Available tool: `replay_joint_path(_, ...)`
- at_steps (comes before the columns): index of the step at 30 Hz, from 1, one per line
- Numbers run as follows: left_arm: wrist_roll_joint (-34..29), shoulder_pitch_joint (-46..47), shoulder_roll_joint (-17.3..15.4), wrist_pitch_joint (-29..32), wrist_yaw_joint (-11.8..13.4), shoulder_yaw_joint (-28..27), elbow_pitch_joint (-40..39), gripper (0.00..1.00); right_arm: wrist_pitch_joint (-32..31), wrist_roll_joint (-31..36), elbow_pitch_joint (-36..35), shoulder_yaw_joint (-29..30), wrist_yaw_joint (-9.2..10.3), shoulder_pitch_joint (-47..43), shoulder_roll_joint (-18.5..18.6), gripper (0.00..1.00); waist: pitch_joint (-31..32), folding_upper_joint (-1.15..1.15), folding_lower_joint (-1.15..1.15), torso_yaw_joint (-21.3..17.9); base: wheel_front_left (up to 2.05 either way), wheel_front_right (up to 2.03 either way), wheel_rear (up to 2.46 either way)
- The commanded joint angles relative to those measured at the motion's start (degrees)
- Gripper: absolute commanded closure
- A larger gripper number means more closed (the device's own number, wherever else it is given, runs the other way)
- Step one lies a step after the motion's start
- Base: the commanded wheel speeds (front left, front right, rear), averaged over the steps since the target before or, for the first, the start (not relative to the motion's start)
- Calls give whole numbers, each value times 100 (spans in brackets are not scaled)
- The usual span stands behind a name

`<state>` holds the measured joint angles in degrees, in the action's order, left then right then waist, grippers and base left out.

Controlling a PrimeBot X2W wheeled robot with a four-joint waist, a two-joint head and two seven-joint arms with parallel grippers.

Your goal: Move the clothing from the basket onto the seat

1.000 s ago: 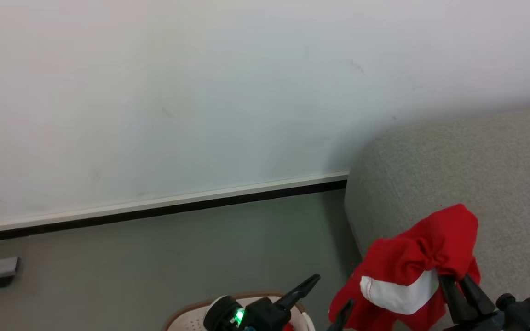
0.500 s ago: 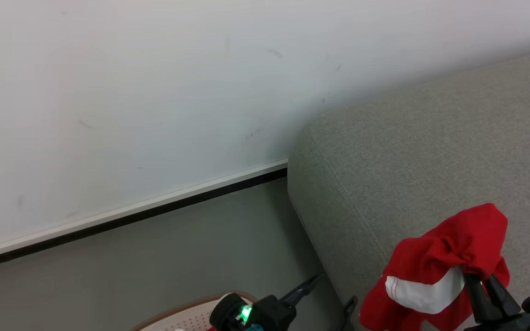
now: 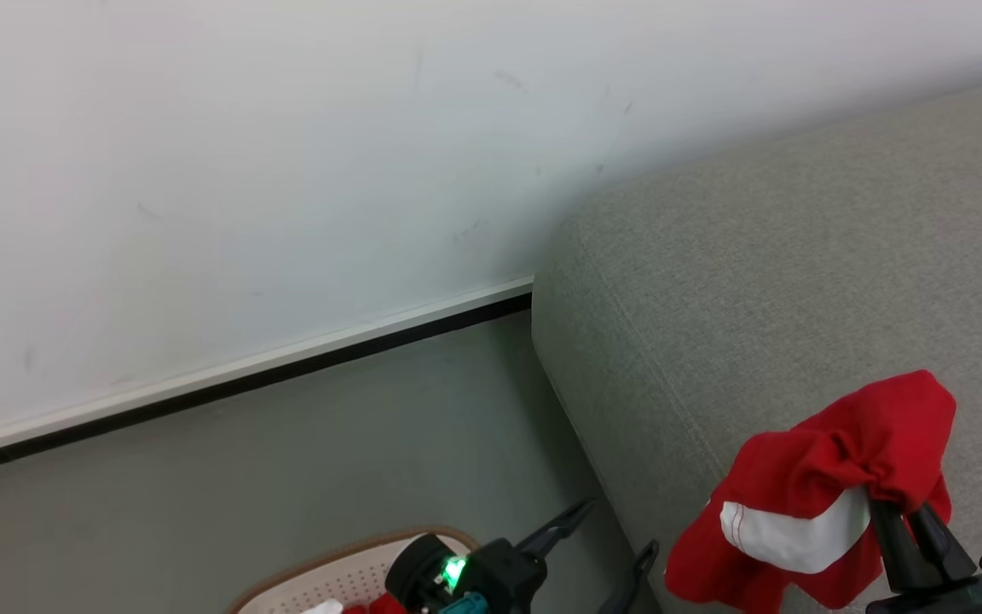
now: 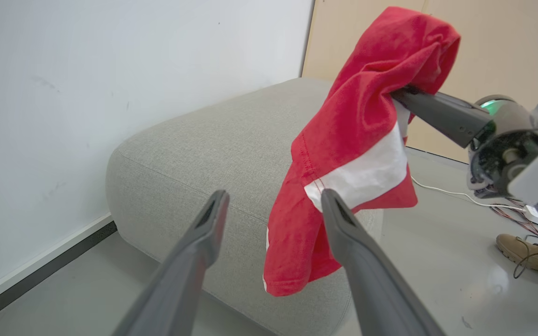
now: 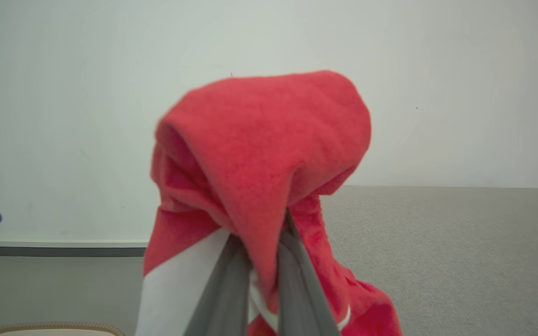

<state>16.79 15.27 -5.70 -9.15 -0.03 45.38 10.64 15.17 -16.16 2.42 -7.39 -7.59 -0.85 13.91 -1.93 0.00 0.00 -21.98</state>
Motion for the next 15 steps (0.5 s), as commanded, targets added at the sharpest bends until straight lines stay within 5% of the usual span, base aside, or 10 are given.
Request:
replay_joint_path(1,18,96,-41,23,-16,11,-18,0,-3,53,-36,31,19,85,-16,100,-103,0,0,45,0,0,0)
replay_joint_path(15,-636,1987,-358,668,-292,-105,-457,0,-3,47,-318,940,19,1973,-117,100,-2829,0,0,835,0,0,0)
